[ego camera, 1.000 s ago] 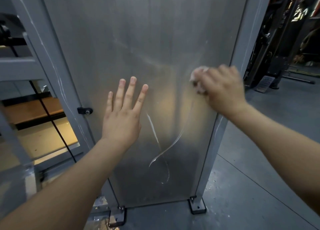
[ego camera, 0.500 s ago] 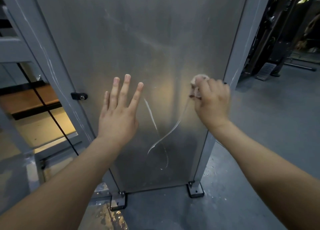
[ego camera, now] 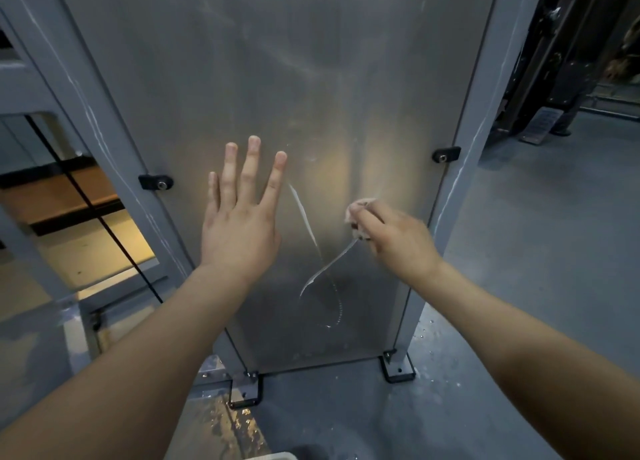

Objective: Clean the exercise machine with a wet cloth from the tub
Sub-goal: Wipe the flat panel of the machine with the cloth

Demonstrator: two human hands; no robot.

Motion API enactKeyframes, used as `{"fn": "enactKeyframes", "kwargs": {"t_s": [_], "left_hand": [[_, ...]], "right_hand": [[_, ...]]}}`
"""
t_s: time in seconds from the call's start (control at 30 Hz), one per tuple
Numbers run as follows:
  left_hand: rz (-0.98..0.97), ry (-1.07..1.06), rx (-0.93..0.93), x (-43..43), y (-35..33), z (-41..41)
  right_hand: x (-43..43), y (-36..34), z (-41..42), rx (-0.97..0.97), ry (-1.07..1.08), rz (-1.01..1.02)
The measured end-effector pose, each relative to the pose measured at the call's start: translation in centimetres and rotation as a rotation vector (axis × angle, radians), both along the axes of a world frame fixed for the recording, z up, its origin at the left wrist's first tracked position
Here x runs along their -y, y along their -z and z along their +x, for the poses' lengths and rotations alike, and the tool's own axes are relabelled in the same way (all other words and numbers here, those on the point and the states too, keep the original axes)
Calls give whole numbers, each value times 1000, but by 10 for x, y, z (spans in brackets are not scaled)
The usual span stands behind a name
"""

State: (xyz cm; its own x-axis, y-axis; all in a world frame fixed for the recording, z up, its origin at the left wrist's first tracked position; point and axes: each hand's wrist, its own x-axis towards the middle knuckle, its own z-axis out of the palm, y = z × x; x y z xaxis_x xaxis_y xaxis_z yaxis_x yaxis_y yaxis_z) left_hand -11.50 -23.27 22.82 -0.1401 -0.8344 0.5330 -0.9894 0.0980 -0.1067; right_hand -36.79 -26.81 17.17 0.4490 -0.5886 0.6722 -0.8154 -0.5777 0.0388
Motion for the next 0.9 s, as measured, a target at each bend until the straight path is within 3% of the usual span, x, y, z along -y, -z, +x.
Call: {"fn": "enactKeyframes", "kwargs": {"t_s": [0.03,0.17,0.23,0.33,0.4,0.47,0.57,0.6,0.63,0.77,0.83,0.9], "left_hand": [[-4,4,4,0,1,1],[-7,3,9,1,4,2],[4,2,4,1,3,1],[23,1,-4,1,1,2],[22,0,7,0,1,2],[25,-3,13,1,1,2],[40,0,1,2,1,-1],[55,4,-3,2,0,-1],[74,11,-6,1,-2,-1],[89,64,-55,-8,-10,6],[72,100,-133,-16,-6,7],[106,86,-251,-26,8,8]], "right_hand": [[2,-7,-7,28,23,-8],[11,-35,-12,594,301,-116],[5,-12,2,525,242,-85],[-7,43,5,31,47,83],[-6,37,-7,-105,27,161],[0,13,-12,51,82,120],[11,-7,-9,458,170,-52],[10,-4,-2,500,156,-52],[8,7,4,455,136,-26],[-7,44,6,-19,11,128],[-3,26,-5,53,72,100],[-1,5,-6,306,226,64]]}}
